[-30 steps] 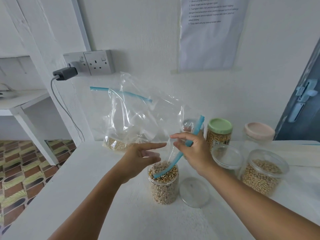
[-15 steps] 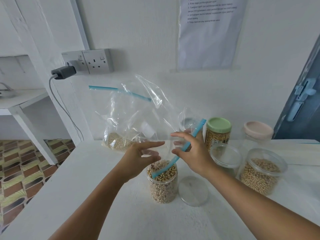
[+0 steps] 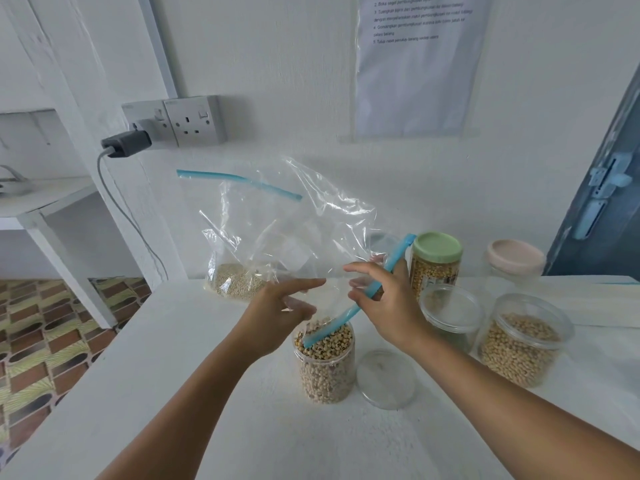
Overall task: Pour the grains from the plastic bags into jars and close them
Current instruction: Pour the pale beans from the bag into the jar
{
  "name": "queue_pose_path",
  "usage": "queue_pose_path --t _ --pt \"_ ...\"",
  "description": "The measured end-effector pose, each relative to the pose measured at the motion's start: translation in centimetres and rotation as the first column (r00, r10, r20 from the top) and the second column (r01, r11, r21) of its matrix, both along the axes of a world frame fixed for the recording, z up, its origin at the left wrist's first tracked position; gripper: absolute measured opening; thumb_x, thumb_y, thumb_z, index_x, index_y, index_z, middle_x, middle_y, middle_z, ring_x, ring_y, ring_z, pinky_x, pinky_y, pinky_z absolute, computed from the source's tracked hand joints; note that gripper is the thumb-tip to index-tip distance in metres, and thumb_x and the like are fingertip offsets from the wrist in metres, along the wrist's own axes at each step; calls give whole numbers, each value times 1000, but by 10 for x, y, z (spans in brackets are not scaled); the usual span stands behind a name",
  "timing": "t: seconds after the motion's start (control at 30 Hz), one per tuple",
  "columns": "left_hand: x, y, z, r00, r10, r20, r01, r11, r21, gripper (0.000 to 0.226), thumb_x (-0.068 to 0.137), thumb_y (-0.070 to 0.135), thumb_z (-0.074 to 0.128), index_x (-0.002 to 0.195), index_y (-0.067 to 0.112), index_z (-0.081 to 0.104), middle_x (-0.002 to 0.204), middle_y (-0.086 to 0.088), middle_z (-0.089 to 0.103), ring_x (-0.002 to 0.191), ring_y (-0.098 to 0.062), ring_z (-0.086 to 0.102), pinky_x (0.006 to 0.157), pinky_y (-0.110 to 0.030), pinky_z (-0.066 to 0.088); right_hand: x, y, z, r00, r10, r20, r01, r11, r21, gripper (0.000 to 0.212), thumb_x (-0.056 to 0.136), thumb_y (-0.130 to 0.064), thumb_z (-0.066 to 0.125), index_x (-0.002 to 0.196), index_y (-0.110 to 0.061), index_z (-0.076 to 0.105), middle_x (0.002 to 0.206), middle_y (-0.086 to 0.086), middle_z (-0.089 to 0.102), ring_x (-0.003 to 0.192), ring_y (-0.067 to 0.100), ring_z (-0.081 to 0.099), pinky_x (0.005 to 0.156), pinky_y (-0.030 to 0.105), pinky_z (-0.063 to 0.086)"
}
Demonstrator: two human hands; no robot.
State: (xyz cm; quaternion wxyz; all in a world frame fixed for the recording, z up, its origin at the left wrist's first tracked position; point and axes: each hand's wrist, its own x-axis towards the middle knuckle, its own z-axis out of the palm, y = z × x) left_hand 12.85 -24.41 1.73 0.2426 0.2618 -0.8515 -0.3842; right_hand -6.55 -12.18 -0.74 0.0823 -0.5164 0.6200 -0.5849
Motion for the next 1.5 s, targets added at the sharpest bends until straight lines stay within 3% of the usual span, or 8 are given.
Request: queue_pose_path --t 0.17,0.33,0.5,0.7,0.87,1.03,1.27,1.5 --pt "-1 1 -2 998 30 -54 -33 999 -41 49 87 13 83 123 45 71 108 15 63 92 2 69 86 -18 53 1 -3 0 1000 -24 -20 24 999 -24 42 91 -3 76 116 -37 70 132 5 40 106 7 72 94 23 58" --pt "-1 1 -9 990 68 -124 -70 997 -12 46 88 15 82 119 48 70 114 15 61 96 3 66 81 -10 51 2 -10 3 995 -54 -81 51 998 -45 42 93 -12 76 113 -48 69 124 2 40 104 17 71 90 25 60" --pt "2 -1 -5 990 55 -128 -46 996 72 42 90 15 81 121 41 74 119 11 67 93 -7 72 91 -31 59 3 -8 3 995 -58 -87 56 998 -35 43 98 -9 69 108 -51 70 120 0 41 107 15 68 94 23 57" --pt "2 3 -5 985 67 -158 -64 998 26 46 86 12 84 117 43 73 113 9 66 96 4 65 84 -14 53 6 -4 0 998 -36 -54 36 999 -4 35 100 -1 63 111 -32 75 120 -3 45 107 -1 68 95 21 57" --pt "1 3 -7 986 45 -159 -37 998 52 47 86 15 85 123 41 70 120 5 63 96 2 70 86 -15 55 3 -9 0 996 -75 -51 72 995 -70 44 97 -10 71 106 -52 72 117 -3 43 108 19 65 93 27 58" --pt "9 -1 -6 991 3 -132 18 987 157 59 88 3 80 134 36 64 124 0 63 90 -17 78 91 -30 60 3 -12 10 995 -82 -50 79 995 -66 37 96 -12 73 104 -48 72 117 -2 43 111 16 59 90 19 56" --pt "4 0 -4 988 76 -136 -76 997 5 53 84 12 86 124 41 67 114 -1 60 84 -5 69 79 -10 53 7 -12 5 997 -78 -9 78 997 -14 34 97 -16 71 104 -48 72 118 3 45 111 23 62 87 11 52" --pt "7 -1 -5 991 36 -127 -33 999 24 58 90 9 80 131 43 60 116 0 65 92 -5 74 84 -16 58 10 -6 12 999 -15 46 15 1000 0 31 100 -3 63 109 -31 75 123 5 49 104 -3 68 88 9 52"
